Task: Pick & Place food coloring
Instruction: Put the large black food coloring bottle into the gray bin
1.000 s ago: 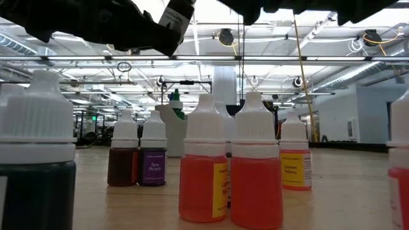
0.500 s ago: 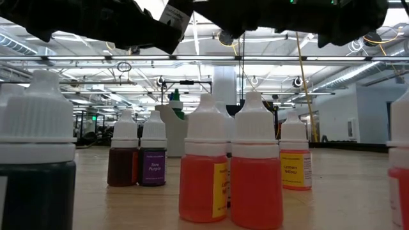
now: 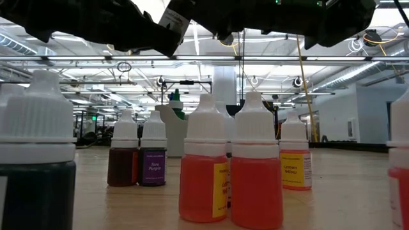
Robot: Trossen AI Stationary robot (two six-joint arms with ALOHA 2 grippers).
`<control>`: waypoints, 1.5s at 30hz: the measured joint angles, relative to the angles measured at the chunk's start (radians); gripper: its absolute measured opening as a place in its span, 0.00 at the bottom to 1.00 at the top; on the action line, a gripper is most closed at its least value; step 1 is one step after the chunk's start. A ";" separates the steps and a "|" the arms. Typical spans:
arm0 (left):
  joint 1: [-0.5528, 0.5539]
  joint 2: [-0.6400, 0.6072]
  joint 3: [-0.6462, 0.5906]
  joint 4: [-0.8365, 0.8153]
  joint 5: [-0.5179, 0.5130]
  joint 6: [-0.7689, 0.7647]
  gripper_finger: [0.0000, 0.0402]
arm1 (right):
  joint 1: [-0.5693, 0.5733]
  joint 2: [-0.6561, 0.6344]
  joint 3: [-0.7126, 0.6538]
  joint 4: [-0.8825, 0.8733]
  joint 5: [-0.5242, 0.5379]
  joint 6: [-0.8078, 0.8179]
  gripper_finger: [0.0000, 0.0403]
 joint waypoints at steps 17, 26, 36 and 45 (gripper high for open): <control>0.002 0.000 0.000 -0.007 -0.005 -0.049 0.34 | -0.004 -0.004 0.000 -0.007 -0.040 -0.011 0.28; 0.001 0.000 0.000 -0.056 -0.091 -0.056 0.71 | -0.018 -0.148 -0.002 -0.333 0.015 0.007 0.28; 0.000 0.000 0.000 -0.139 -0.251 -0.073 0.91 | -0.014 -0.238 -0.002 -0.540 0.203 0.028 0.29; 0.000 0.000 0.000 -0.178 -0.486 -0.069 0.86 | -0.067 -0.239 -0.002 -0.624 0.364 0.163 0.28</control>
